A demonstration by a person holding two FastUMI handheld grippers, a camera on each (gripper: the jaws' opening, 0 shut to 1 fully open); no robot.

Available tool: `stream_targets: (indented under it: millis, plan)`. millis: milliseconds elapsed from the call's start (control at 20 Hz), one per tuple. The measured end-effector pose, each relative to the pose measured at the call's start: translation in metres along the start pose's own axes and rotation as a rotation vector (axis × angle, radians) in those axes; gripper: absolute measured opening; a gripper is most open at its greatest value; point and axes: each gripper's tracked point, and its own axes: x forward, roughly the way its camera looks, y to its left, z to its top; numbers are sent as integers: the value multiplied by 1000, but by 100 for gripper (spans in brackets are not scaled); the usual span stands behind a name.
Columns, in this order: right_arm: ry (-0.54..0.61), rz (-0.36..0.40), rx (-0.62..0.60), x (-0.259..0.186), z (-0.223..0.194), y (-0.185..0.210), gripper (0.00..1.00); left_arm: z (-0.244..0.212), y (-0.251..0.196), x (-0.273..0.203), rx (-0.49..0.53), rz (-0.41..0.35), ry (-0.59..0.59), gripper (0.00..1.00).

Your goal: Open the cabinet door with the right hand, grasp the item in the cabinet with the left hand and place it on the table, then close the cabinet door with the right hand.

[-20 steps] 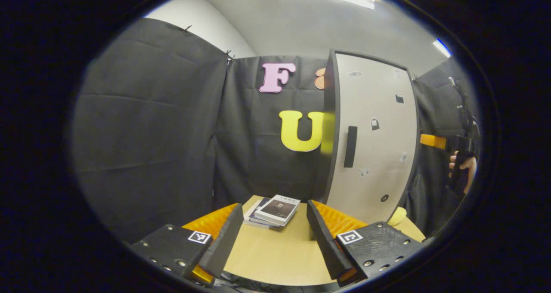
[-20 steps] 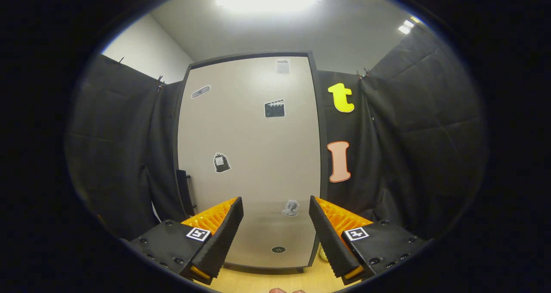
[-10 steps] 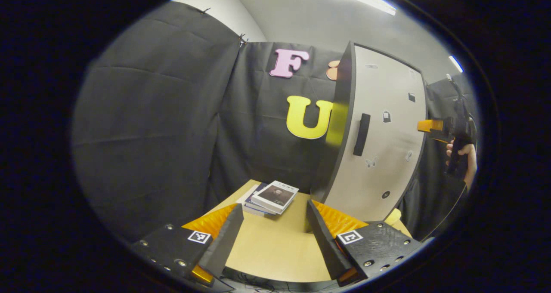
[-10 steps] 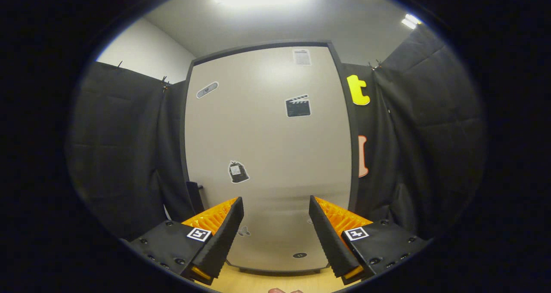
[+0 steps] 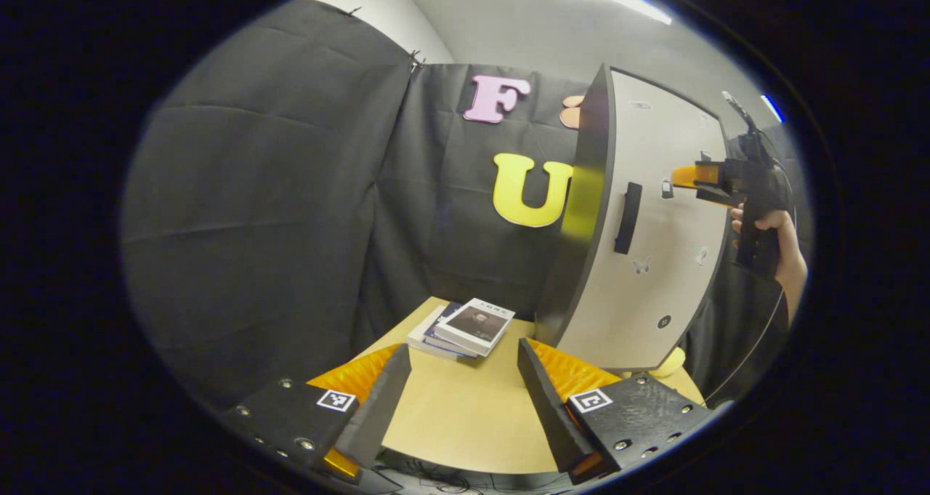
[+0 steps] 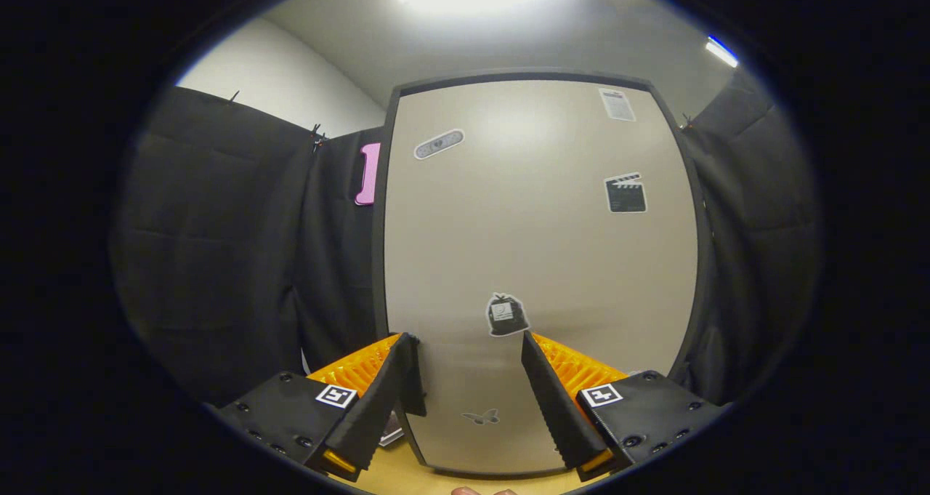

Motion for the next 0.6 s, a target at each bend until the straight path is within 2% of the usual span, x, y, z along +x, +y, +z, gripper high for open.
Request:
stream_targets:
  millis: [150,300,350,450,500,550,600]
  plan:
    - [18,23,9,16,-8,25,96,-5,15,5,-6,24,14,93]
    - [34,24,2,33,-19,42,96,-10,29,11,-20,38,31,91]
    - [41,15,-3,38,-22,46,96,-12,34,13,-23,44,37,89]
    - [57,-22,-18,50,-30,46,96,-17,43,20,-25,64,56,91]
    - [68,-45,-22,55,-36,45,92,-22,46,23,-22,74,64,91]
    - [79,-62,-22,60,-40,44,96,-24,49,25,-22,81,72,89]
    - [96,-79,-16,64,-46,43,93,-27,51,27,-27,85,81,89]
